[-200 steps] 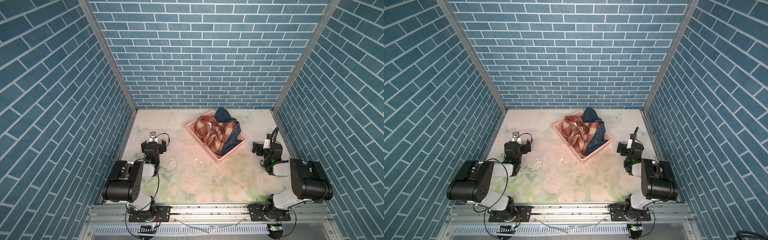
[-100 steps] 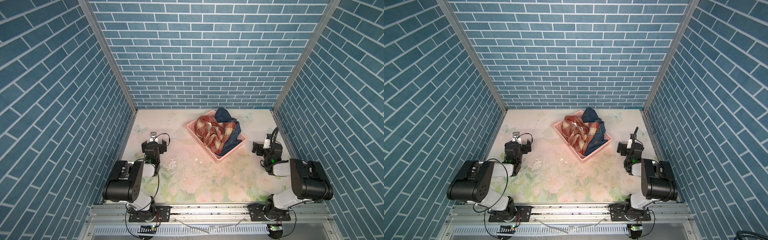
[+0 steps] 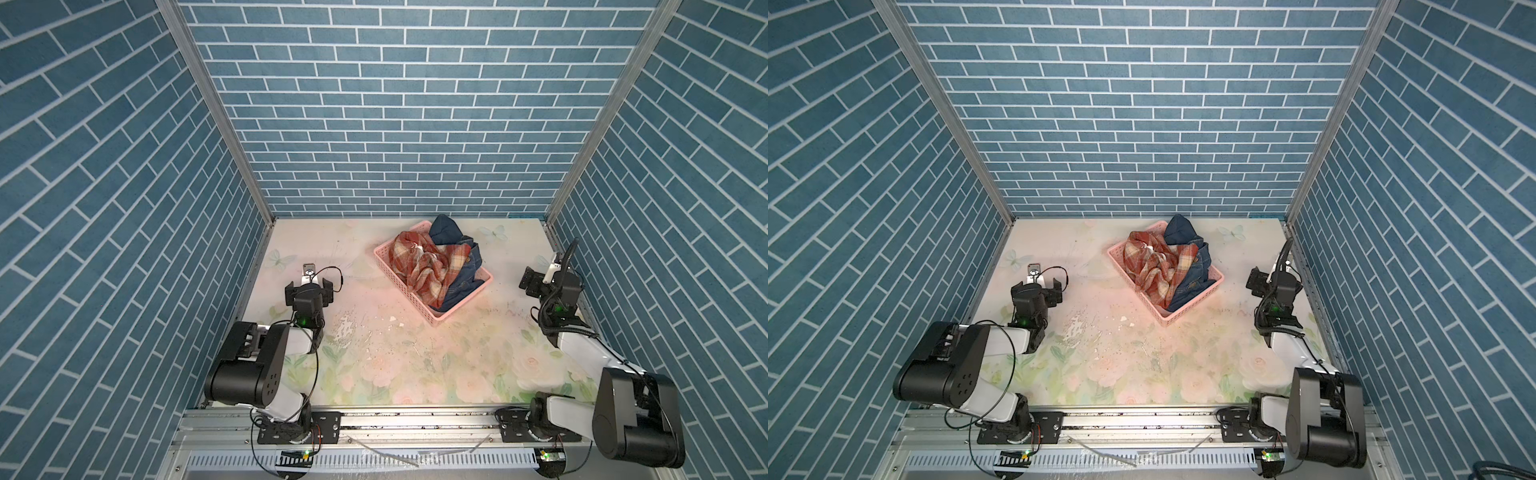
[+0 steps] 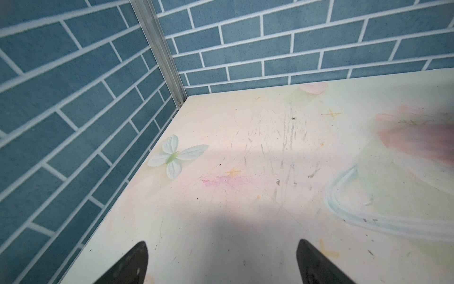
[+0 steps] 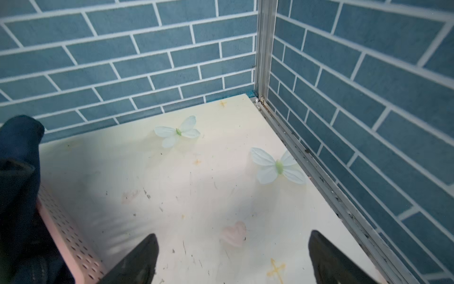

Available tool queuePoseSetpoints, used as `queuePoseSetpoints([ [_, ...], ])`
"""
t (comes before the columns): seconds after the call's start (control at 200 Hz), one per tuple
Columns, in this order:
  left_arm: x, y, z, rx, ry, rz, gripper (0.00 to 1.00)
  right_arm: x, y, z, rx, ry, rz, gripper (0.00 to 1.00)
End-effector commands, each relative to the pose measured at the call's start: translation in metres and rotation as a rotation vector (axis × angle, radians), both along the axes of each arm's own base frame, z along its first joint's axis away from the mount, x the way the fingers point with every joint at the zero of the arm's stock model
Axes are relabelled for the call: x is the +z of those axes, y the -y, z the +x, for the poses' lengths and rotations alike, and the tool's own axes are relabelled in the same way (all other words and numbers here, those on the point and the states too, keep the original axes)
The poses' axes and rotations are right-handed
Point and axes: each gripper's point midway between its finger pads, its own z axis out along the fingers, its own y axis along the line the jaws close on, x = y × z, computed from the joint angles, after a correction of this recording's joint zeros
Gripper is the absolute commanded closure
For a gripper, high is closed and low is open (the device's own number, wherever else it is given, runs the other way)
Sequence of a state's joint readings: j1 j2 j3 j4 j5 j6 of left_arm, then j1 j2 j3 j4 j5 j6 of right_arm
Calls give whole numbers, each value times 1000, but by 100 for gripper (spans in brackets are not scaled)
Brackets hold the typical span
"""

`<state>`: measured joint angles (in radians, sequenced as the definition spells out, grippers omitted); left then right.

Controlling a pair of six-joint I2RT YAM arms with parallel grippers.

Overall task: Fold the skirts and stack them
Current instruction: 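Reach both grippers toward the pink basket holding the plaid skirt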

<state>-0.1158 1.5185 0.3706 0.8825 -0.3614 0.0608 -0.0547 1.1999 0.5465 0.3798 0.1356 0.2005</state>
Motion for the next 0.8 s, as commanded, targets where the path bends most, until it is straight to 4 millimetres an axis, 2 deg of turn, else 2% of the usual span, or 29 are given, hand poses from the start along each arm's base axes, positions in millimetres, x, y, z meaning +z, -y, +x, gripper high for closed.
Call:
queuePoseSetpoints([
  [0.0, 20, 12, 6, -73, -33, 14, 6, 0, -3, -10, -60, -104, 149, 8],
  [0.175, 62, 19, 19, -142, -73, -76, 2, 22, -15, -13, -57, -91, 305, 12],
  [0.265, 71, 31, 26, -138, -124, -217, 1, 31, -19, -16, -42, -101, 328, 12],
  [0.345, 67, 55, 27, -126, -195, -321, 2, 39, -22, -20, -30, -116, 335, 12],
  [0.48, 49, 102, 15, -95, -300, -509, 8, 55, -27, -28, -10, -105, 353, 14],
  [0.66, 29, 184, -7, -149, -397, -742, 15, 74, -31, -36, -4, -76, 388, 17],
  [0.795, 20, 220, -12, -158, -399, -896, 20, 81, -34, -40, 12, -67, 405, 18],
])
